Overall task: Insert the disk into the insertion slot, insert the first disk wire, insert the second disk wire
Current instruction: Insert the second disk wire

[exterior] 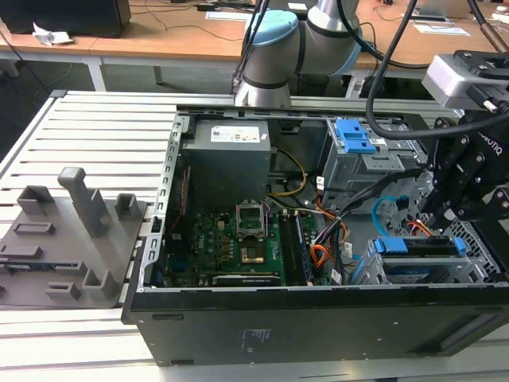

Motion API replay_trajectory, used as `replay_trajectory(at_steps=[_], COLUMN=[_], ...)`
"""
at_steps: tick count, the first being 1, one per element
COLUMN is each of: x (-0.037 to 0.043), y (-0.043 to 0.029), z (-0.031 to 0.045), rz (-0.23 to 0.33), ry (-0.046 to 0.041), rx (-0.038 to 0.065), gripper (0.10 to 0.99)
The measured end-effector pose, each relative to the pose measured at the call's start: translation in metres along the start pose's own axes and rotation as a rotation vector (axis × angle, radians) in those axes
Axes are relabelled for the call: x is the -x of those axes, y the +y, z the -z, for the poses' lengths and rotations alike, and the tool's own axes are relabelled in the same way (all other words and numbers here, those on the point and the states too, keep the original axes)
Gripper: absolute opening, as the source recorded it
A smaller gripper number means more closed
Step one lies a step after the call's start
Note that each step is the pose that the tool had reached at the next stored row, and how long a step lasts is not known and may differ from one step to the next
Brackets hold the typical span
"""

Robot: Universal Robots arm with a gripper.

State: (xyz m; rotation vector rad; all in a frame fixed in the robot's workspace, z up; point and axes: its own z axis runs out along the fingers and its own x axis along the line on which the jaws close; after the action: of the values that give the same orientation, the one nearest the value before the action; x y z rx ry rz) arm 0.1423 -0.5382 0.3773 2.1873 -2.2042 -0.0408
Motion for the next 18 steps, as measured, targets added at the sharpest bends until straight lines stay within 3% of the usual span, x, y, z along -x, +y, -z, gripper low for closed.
replay_trajectory(at_steps=[1,8,12,16,18], x=[0.0005,0.0262,0.0267,0.0267,0.0343], y=[0.0000,0.0003,0.0002,0.0002,0.0047], z=[-0.0001,0.0002,0.0002,0.0002,-0.0004], rz=[0.000,0.000,0.081,0.084,0.089], ry=[-0.0001,0.0001,0.0036,0.0037,0.0039], rx=[0.000,0.000,-0.001,-0.001,-0.001], gripper=[0.361,0.361,0.361,0.361,0.361])
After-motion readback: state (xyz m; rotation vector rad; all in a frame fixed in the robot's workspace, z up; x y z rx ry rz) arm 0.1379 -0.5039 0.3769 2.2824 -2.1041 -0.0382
